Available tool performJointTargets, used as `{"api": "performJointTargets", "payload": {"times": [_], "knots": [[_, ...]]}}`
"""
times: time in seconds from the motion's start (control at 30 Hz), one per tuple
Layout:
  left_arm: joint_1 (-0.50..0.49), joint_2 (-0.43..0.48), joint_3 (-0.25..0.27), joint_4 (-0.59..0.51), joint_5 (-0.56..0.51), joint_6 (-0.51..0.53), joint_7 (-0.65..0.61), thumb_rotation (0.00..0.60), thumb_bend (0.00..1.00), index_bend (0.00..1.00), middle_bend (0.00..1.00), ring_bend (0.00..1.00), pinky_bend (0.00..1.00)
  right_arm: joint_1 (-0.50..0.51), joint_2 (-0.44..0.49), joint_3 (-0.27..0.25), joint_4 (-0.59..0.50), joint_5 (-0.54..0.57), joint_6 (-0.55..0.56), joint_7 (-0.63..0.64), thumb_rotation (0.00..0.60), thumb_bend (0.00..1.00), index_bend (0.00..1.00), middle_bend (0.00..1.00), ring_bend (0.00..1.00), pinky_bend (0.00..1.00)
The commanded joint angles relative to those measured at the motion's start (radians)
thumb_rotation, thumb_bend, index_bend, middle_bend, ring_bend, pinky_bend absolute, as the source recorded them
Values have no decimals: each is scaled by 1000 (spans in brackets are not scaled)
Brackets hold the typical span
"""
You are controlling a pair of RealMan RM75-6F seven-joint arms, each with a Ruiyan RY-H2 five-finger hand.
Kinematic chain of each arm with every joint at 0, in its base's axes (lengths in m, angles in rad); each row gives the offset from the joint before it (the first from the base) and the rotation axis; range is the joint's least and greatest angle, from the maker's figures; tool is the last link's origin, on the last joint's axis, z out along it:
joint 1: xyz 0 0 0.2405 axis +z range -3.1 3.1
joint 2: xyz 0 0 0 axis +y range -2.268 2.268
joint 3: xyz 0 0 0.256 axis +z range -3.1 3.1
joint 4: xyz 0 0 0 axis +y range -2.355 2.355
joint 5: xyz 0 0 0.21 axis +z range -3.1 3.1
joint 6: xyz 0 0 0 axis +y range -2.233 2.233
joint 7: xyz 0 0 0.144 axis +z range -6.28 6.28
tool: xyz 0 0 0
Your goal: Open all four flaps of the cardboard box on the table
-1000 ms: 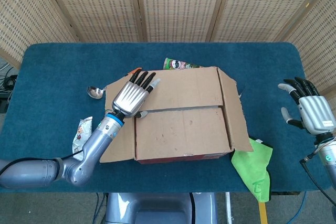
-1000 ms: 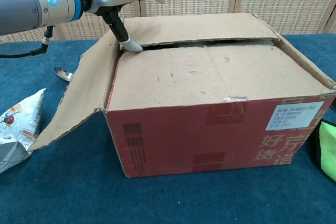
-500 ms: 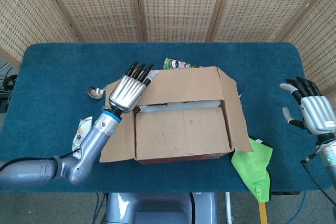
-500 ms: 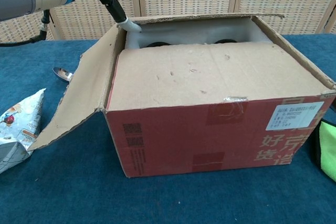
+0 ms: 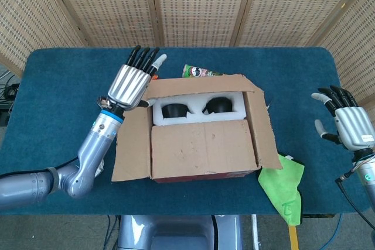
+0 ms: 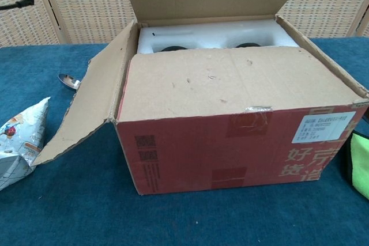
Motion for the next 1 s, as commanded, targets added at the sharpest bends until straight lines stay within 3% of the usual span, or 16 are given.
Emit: {"api": "performJointTargets", "payload": {"times": [0.03,1.0], "knots": [[-3,17,-15,19,-10,-7,-1,487,215,0,0,0,0,1,1,1,-1,1,-2,0,600,504,184,137,0,63],[-124,-118,-82,349,-179,-119,37,486,213,0,0,0,0,-5,16,-4,-5,13,-17,-7,600,504,184,136,0,63]]}}
